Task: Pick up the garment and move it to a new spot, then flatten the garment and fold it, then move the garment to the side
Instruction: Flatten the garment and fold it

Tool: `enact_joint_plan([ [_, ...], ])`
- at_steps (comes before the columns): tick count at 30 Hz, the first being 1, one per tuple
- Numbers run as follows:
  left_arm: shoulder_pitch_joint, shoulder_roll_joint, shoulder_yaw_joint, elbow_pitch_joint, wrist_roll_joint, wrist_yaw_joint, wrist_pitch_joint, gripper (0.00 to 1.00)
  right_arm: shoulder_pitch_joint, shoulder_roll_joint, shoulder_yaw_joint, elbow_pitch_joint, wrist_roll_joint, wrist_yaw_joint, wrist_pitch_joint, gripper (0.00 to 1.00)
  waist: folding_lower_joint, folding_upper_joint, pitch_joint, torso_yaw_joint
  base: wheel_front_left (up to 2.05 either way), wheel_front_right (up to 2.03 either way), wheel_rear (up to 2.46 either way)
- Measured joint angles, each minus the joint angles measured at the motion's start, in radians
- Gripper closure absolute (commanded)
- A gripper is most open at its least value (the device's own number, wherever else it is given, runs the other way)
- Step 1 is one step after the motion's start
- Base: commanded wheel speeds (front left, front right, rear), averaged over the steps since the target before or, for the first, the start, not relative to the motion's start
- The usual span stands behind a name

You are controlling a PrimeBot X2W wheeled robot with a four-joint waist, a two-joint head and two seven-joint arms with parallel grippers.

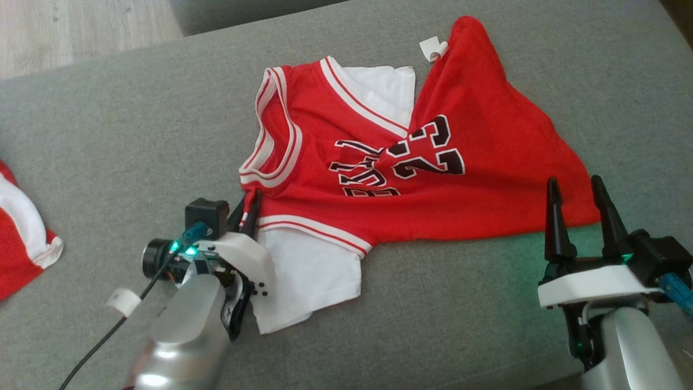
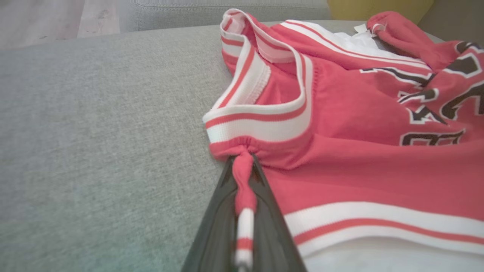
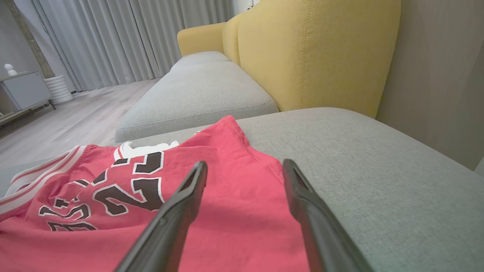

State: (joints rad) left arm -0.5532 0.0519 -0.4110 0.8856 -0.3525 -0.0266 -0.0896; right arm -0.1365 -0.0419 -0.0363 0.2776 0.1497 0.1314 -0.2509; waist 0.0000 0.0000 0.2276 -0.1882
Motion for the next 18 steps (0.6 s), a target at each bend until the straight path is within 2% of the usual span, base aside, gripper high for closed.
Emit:
enact_joint_plan([
  [7,-0.056,0.012,0.028,0.023,0.000,0.028,-0.115,1.00,-0.002,0.000,-0.001,-0.009,0.000,0.000,0.000,0.00,0.0001,0.0000,0.007,0.009,0.00,0.00,0.00],
  [12,-0.103,0.017,0.044,0.018,0.000,0.035,-0.151,1.00,-0.008,0.000,-0.001,-0.012,-0.002,0.000,0.000,0.00,0.0001,0.0000,0.011,0.019,0.00,0.00,0.00],
  [13,-0.105,0.017,0.045,0.018,0.000,0.034,-0.151,0.59,-0.011,0.000,0.000,-0.013,-0.002,0.000,0.000,0.00,0.0000,0.0000,0.011,0.021,0.00,0.00,0.00],
  [14,-0.105,0.017,0.044,0.019,0.001,0.034,-0.153,0.05,-0.015,0.000,0.000,-0.013,-0.002,0.000,0.000,0.00,0.0000,0.0000,0.011,0.022,0.00,0.00,0.00],
  [15,-0.105,0.017,0.044,0.020,0.003,0.035,-0.157,0.00,-0.017,0.000,-0.001,-0.014,-0.002,0.000,0.000,0.00,0.0000,0.0000,0.011,0.024,0.00,0.00,0.00],
  [18,-0.104,0.017,0.044,0.018,0.004,0.035,-0.159,0.00,-0.017,0.000,-0.001,-0.015,-0.002,0.000,0.000,0.00,0.0000,0.0000,0.008,0.030,0.00,0.00,0.00],
])
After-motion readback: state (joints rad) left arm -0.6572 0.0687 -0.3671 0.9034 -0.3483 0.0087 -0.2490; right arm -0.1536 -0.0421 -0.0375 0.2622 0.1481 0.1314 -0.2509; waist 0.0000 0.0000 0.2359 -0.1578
